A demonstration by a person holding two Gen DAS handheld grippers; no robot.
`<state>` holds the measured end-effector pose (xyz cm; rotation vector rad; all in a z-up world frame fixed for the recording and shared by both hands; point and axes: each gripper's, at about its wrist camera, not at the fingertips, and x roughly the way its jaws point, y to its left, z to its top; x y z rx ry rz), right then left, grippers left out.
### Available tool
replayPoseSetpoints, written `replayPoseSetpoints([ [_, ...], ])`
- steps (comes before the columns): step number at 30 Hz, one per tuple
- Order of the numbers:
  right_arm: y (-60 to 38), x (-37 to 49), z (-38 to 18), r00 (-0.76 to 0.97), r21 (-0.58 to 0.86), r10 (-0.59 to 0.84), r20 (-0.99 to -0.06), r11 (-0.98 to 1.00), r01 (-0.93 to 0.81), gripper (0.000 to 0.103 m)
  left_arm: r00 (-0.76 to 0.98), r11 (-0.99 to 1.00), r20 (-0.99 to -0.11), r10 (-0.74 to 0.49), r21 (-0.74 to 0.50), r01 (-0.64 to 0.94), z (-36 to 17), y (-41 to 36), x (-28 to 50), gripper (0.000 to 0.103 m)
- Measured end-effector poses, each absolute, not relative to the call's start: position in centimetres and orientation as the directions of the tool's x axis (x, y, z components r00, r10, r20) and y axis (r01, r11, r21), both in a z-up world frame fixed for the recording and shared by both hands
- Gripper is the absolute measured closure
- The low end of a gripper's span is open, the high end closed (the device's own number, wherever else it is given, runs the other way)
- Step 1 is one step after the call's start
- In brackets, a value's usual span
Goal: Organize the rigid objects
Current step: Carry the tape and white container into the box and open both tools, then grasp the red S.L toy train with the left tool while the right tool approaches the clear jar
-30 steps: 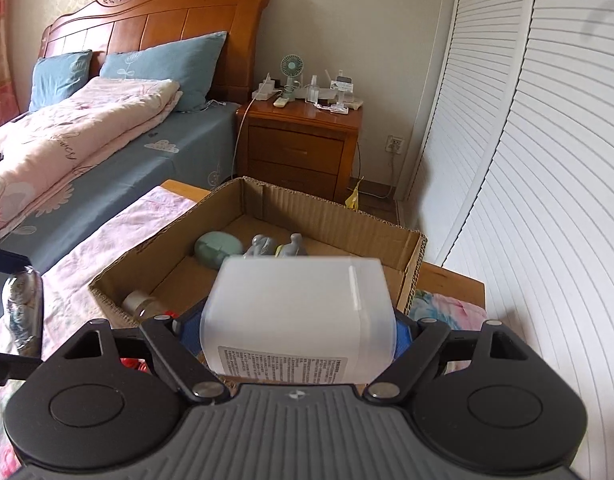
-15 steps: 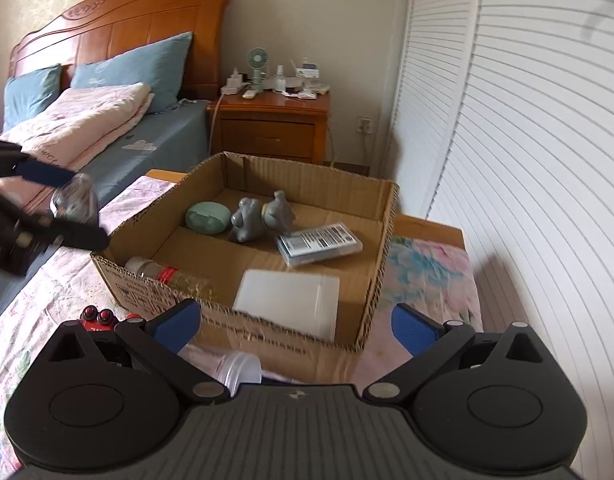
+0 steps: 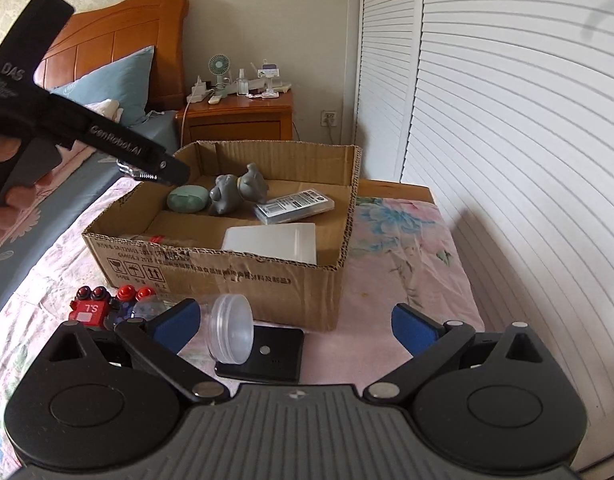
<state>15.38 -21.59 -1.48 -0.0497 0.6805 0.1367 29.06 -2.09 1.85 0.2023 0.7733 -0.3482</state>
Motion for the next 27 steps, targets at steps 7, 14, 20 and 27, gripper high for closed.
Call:
replayPoseSetpoints([
  [7, -21.6, 15.1, -1.6, 0.765, 0.004, 0.119, -0.633, 0.989, -0.151, 0.000, 0.665, 0.935, -0.711, -0.229, 0.031, 0.354, 1.7, -1.8, 28.9, 0.007],
  [14, -20.9, 14.7, -1.5, 0.762, 0.006, 0.137, -0.633, 0.985, -0.172, 0.000, 0.668, 0.940, -0.712, -0.216, 0.033, 0.340, 2.0, -0.1, 26.9, 0.004],
  [20, -20.3, 14.2, -1.4, 0.764, 0.007, 0.151, -0.628, 0.982, -0.189, 0.000, 0.676, 0.955, -0.712, -0.192, 0.023, 0.297, 1.5, 1.8, 24.5, 0.004],
  [27, -20.0, 13.6, -1.6, 0.760, 0.006, 0.158, -0.630, 0.980, -0.198, 0.000, 0.667, 0.974, -0.723, -0.181, -0.038, 0.224, -0.8, 4.0, 21.5, 0.004],
])
